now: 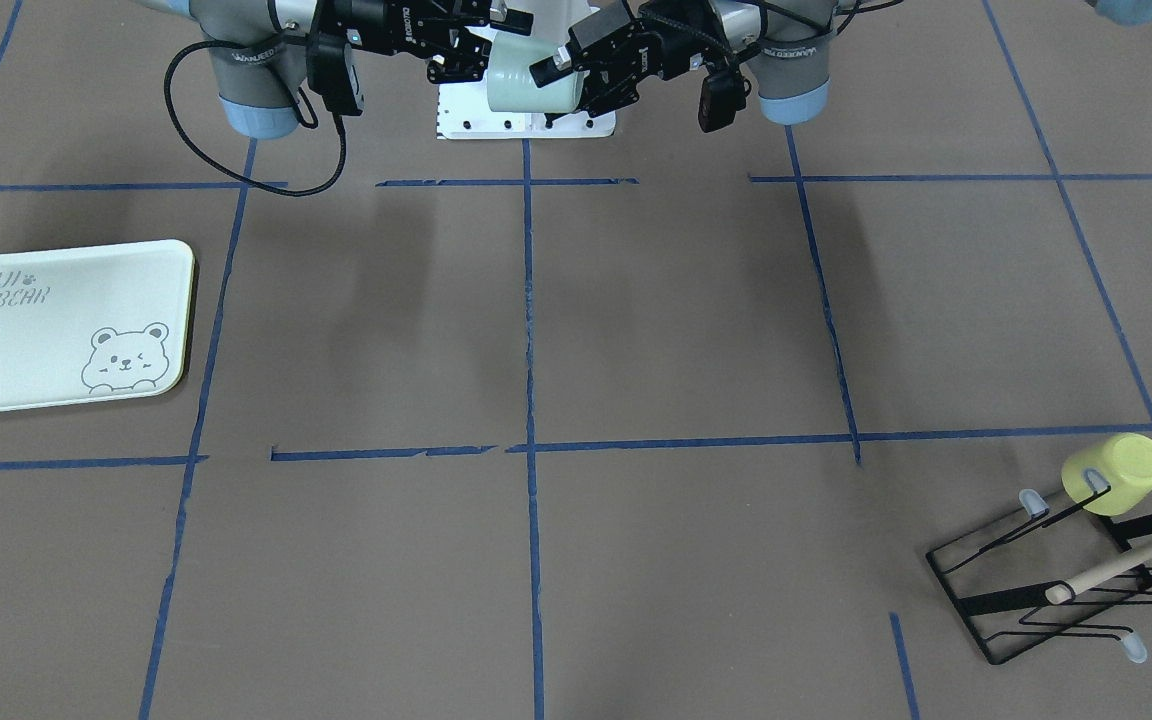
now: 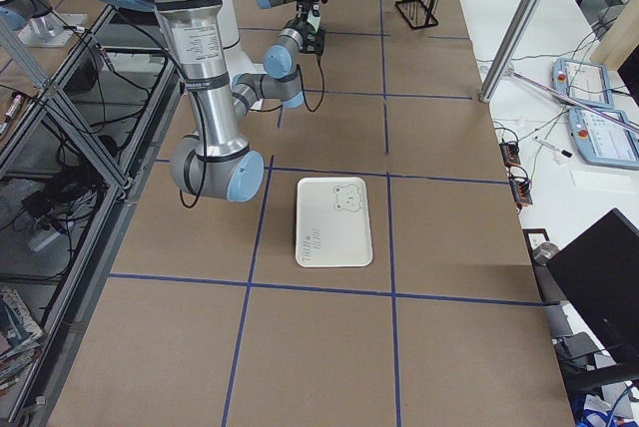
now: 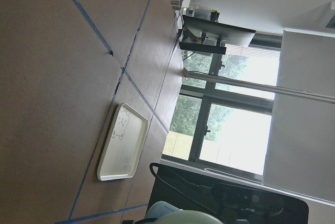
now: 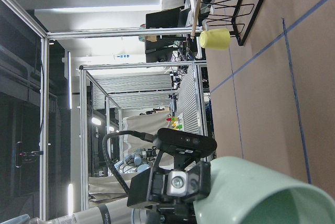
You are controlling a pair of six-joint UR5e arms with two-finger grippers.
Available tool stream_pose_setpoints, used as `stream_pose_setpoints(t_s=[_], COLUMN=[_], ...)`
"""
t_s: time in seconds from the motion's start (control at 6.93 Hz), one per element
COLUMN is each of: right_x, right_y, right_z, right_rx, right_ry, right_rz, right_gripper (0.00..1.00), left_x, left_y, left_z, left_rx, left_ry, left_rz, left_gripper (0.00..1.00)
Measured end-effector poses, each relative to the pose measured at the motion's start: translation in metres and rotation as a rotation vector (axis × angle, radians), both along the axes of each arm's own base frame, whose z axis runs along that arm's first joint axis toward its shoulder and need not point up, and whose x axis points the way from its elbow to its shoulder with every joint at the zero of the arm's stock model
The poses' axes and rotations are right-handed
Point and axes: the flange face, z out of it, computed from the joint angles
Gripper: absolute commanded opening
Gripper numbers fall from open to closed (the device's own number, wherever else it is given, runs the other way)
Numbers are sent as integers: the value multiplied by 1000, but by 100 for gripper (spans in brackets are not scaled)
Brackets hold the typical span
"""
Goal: Left arm grabs green cup and hands to right arm on tray
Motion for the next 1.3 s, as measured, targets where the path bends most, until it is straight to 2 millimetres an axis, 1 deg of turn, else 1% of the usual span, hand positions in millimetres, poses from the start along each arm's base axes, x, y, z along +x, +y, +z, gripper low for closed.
stream_pose_setpoints(t_s=[0.43,0.87,1.01,1.15,1.3], right_x=[-1,-2,-3,-3,-3], right_y=[0,0,0,0,0], right_z=[2,2,2,2,2], right_rx=[-1,-2,-2,-2,-1], right_ry=[6,11,11,12,12], right_rz=[0,0,-1,0,0], right_gripper=[46,22,20,20,13], left_x=[-1,-1,-1,-1,-1], left_y=[0,0,0,0,0], left_z=[-2,-2,-2,-2,-2], left_rx=[0,-1,-1,-1,0], left_ry=[5,5,5,6,7], left_rz=[1,1,1,1,1], left_gripper=[47,47,47,48,52])
